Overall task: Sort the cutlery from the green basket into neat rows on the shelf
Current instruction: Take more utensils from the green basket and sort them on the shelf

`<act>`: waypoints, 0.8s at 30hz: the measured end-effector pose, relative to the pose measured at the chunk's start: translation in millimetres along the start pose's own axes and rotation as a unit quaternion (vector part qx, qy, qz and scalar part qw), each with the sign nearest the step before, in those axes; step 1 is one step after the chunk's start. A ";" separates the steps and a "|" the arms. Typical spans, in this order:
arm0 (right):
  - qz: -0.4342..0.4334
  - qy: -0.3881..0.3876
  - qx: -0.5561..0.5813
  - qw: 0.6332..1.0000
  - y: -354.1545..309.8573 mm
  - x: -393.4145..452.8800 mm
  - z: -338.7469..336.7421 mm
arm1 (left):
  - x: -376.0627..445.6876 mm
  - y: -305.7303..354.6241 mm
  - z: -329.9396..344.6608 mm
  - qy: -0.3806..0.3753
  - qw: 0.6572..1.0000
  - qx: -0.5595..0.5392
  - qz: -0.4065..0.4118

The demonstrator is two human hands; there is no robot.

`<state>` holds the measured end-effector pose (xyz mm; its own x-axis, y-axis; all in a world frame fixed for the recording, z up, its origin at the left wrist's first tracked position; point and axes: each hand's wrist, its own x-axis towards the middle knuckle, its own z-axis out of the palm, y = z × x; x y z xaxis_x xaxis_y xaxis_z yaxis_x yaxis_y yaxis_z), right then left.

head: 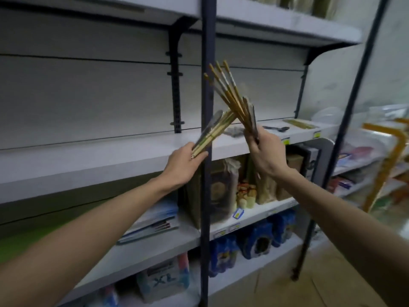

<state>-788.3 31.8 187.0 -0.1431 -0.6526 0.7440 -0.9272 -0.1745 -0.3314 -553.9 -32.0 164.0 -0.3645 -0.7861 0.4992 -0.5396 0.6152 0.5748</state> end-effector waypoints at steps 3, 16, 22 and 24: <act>0.079 -0.046 0.027 0.995 40.9 24.7 -20.5 | 46.1 40.3 39.5 -0.027 0.999 -0.011 -0.044; 0.322 -0.230 0.010 0.918 236.4 132.4 15.1 | 253.6 47.7 164.5 -0.098 0.970 0.188 -0.118; 0.331 -0.233 -0.030 0.914 306.9 213.0 33.9 | 354.3 39.2 222.7 -0.119 0.969 0.178 -0.123; 0.339 -0.239 -0.031 0.909 328.6 235.4 41.0 | 383.1 38.3 239.2 -0.119 0.972 0.159 -0.128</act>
<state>-1112.5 -209.5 229.5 -0.5361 -0.8432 0.0389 -0.7013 0.4193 -0.5765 -895.8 -323.9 222.1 -0.3320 -0.9260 0.1799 -0.8290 0.3774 0.4127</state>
